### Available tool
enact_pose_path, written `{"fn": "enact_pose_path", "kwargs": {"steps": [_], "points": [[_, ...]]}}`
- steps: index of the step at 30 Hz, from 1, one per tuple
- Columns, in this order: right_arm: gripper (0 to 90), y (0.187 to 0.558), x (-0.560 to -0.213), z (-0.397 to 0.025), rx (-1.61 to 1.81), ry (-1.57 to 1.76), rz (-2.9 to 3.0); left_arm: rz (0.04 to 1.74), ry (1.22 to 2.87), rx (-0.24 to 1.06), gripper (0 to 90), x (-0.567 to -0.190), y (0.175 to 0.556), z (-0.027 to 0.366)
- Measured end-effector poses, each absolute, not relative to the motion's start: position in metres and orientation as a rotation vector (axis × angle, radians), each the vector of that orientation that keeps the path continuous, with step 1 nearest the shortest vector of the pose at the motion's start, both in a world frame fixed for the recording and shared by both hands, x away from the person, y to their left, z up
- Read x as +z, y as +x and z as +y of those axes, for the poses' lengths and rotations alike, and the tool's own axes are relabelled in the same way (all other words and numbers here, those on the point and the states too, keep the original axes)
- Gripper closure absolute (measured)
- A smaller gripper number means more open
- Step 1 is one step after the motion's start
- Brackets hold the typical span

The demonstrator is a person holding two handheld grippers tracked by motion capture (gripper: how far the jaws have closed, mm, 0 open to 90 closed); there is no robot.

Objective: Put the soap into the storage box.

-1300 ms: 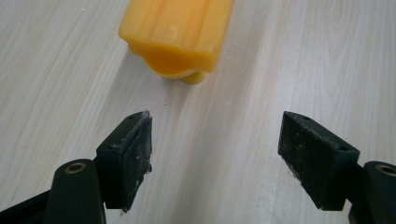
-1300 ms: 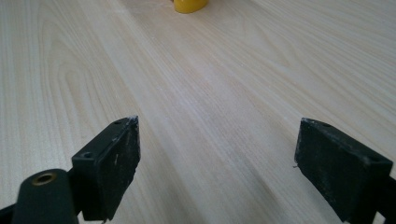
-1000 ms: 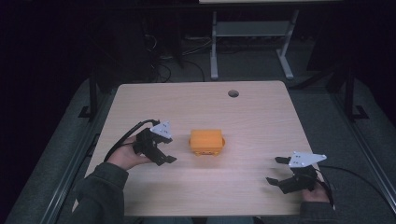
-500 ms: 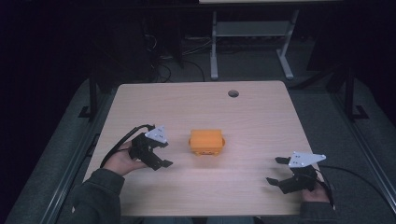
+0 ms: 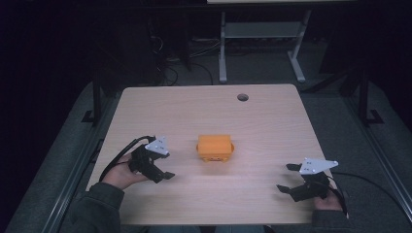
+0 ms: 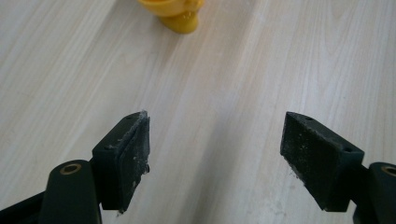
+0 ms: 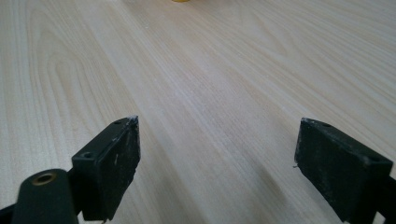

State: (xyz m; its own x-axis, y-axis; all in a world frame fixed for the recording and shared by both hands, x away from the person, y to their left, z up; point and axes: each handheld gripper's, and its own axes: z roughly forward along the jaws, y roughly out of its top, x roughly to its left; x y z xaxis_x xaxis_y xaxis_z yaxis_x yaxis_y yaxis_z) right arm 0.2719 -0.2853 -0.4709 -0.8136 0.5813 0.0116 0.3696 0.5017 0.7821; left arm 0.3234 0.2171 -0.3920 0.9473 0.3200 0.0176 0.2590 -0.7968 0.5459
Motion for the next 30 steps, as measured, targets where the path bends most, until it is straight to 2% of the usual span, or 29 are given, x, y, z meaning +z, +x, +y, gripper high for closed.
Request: {"fn": "enact_pose_path", "kwargs": {"steps": [30], "points": [[13.5,0.271,-0.472,-0.286,1.179,0.811,2.493,0.468,2.495,0.193,24.0,-0.417,0.293,0.248]]}}
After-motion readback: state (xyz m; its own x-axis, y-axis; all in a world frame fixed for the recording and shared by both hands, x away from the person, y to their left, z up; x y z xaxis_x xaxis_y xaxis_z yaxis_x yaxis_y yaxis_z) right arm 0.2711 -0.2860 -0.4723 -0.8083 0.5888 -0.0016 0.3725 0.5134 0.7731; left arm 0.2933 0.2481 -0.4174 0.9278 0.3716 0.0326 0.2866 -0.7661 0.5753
